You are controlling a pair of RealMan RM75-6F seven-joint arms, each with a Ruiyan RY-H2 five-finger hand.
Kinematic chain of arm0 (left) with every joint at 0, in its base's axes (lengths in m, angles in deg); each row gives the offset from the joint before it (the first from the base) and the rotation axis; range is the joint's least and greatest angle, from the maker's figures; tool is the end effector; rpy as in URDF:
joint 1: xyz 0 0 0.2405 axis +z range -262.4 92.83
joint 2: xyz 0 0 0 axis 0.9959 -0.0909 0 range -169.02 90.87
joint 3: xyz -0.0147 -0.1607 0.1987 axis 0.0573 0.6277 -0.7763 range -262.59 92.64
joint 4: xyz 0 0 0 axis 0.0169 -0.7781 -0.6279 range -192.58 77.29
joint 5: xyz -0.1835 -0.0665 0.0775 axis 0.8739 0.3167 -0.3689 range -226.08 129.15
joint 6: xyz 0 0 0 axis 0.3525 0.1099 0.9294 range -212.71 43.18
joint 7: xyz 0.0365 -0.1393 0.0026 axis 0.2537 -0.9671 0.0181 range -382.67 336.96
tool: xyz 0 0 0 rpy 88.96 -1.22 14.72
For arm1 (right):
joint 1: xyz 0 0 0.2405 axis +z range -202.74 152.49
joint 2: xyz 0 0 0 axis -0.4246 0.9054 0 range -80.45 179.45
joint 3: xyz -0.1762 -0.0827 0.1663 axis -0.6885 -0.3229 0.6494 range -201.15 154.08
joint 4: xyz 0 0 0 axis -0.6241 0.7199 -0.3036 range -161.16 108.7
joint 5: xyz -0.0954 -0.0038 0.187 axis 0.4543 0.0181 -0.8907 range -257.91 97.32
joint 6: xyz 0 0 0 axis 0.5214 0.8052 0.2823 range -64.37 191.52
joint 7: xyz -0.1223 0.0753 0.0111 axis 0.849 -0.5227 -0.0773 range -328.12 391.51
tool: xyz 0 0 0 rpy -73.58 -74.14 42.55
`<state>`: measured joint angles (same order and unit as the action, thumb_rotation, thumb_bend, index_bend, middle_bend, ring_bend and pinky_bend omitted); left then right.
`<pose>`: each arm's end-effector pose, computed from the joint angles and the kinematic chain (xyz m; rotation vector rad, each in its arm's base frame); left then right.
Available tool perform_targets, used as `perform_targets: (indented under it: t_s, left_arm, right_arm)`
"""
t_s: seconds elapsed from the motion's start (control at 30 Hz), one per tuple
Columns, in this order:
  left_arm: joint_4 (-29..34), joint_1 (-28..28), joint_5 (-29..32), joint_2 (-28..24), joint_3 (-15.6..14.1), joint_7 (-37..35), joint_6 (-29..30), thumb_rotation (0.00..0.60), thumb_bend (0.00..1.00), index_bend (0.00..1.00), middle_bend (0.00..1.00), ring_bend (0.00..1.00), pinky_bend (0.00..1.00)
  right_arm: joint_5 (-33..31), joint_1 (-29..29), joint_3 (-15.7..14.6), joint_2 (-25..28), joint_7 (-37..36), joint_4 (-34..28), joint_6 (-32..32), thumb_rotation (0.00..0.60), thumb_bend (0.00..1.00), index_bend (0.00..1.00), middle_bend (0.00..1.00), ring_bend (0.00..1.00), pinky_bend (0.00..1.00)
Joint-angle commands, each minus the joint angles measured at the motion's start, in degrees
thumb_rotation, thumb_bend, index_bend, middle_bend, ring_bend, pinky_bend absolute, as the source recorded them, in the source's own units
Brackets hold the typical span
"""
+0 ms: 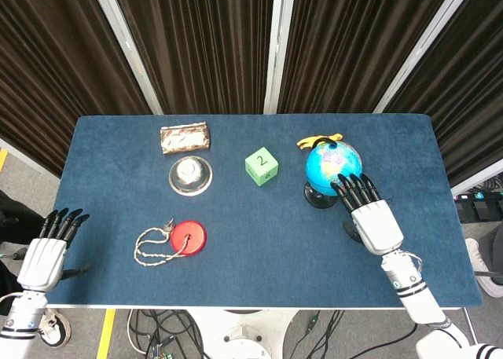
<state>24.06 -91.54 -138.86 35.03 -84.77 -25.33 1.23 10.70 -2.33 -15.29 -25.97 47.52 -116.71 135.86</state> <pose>-0.3161 0.1830 0.1099 -1.4755 -0.8987 -0.9732 -0.2112 -0.2756 0.0795 1.7499 -0.6078 1.0222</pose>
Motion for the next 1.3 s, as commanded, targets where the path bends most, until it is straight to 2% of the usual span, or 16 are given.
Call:
perform_targets:
  t_s: [0.03, 0.23, 0.37, 0.5, 0.73, 0.9, 1.07, 1.17, 1.3]
  left_arm:
    - [-0.11, -0.01, 0.01, 0.09, -0.02, -0.07, -0.06, 0.600, 0.00, 0.15, 0.09, 0.02, 0.05]
    - [-0.16, -0.08, -0.08, 0.15, -0.03, -0.06, -0.09, 0.600, 0.00, 0.15, 0.09, 0.02, 0.05]
    - [0.06, -0.11, -0.09, 0.09, 0.00, 0.20, -0.06, 0.600, 0.00, 0.15, 0.09, 0.02, 0.05]
    - [0.21, -0.17, -0.07, 0.09, -0.01, 0.45, -0.20, 0.600, 0.00, 0.15, 0.09, 0.02, 0.05]
    - [0.48, -0.33, -0.08, 0.10, -0.03, 0.84, -0.44, 0.600, 0.00, 0.15, 0.09, 0.02, 0.05]
    - [0.80, -0.35, -0.01, 0.00, -0.02, 1.16, -0.52, 0.600, 0.00, 0.15, 0.09, 0.02, 0.05]
    - [0.80, -0.34, 0.05, 0.01, 0.02, 1.16, -0.49, 0.600, 0.00, 0.15, 0.09, 0.02, 0.05]
    - [0.71, -0.27, 0.02, -0.02, -0.02, 1.00, -0.37, 0.600, 0.00, 0.15, 0.09, 0.02, 0.05]
    - [0.49, -0.17, 0.09, 0.04, -0.04, 0.69, -0.27, 0.600, 0.00, 0.15, 0.09, 0.02, 0.05]
  right_arm:
    - [-1.18, 0.12, 0.07, 0.04, -0.06, 0.25, -0.34, 0.600, 0.20, 0.00, 0.00, 0.00, 0.00]
    - [-5.48, 0.15, 0.89, 0.26, -1.34, 1.40, -1.67, 0.600, 0.20, 0.00, 0.00, 0.00, 0.00]
    - [-11.88, 0.11, 2.67, 0.42, -1.47, 2.59, -3.53, 0.600, 0.20, 0.00, 0.00, 0.00, 0.00]
    - [-16.76, -0.56, 4.05, -0.12, 0.34, 3.10, -2.82, 0.600, 0.20, 0.00, 0.00, 0.00, 0.00]
    - [-19.56, -1.53, 4.13, -0.35, 0.59, 3.33, -1.65, 0.600, 0.20, 0.00, 0.00, 0.00, 0.00]
    - [-15.51, -1.80, 2.89, -0.61, -1.83, 3.64, 0.50, 0.600, 0.20, 0.00, 0.00, 0.00, 0.00]
    - [-6.12, -1.71, 0.39, -1.18, -5.55, 4.12, 4.82, 0.600, 0.20, 0.00, 0.00, 0.00, 0.00]
    - [-1.55, -1.42, -1.01, -1.59, -5.90, 3.95, 6.69, 0.600, 0.20, 0.00, 0.00, 0.00, 0.00]
    - [1.52, -0.80, -2.35, -1.92, -4.81, 3.14, 6.75, 0.600, 0.20, 0.00, 0.00, 0.00, 0.00]
